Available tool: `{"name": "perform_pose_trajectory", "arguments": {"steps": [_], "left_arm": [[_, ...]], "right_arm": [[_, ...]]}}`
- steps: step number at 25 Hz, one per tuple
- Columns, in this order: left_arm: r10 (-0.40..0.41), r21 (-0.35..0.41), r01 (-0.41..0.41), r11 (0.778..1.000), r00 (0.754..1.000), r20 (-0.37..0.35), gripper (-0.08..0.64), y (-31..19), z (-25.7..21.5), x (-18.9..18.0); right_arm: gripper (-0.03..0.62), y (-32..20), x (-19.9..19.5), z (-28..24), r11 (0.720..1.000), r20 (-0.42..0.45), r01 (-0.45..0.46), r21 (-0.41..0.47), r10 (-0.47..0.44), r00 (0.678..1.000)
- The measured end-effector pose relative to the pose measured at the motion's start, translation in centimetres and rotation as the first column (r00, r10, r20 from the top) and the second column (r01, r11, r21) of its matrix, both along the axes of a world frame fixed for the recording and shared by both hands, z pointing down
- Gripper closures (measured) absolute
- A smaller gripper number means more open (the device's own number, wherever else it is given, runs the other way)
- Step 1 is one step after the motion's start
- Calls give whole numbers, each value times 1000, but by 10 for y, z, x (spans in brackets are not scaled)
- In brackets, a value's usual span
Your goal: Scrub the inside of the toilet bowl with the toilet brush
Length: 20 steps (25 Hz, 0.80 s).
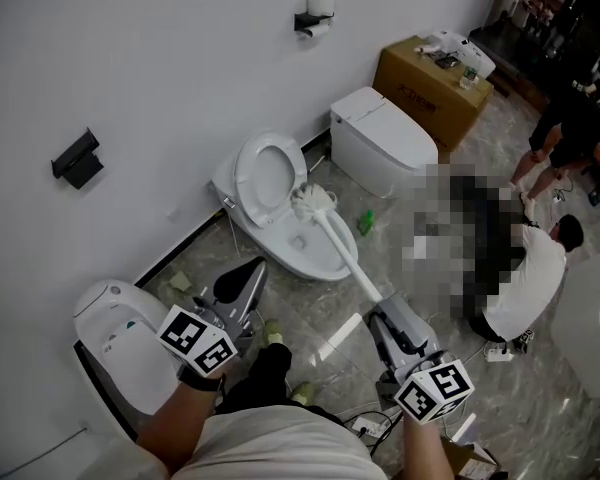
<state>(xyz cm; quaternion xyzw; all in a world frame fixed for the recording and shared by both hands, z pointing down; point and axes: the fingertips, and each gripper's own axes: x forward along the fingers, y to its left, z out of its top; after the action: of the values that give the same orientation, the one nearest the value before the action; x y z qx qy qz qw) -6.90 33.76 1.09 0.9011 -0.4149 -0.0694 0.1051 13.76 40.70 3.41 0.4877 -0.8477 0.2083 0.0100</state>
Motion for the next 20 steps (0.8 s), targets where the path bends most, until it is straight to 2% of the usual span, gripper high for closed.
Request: {"name": "perform_pose_trajectory", "arguments": {"steps": [4,9,14,20], "left_arm": [[5,-17,-5,1000,1000,-2,557,-56,19,-8],[32,-34,-32,999,999,2,557,-126,48,-25],[57,-68,-56,996,998,9,557,-187,89,-41],[83,-126,-80,989,996,19,557,-236,144,-38]], "right_arm": [[445,-51,-16,20,999,-19,12,-41,-13,1000],[445,-116,-32,64,991,-56,-1,-132,-6,998],[445,-169,-42,106,977,-108,-15,-211,-8,994],[445,-208,-34,172,948,-137,-16,-318,-29,990]]}}
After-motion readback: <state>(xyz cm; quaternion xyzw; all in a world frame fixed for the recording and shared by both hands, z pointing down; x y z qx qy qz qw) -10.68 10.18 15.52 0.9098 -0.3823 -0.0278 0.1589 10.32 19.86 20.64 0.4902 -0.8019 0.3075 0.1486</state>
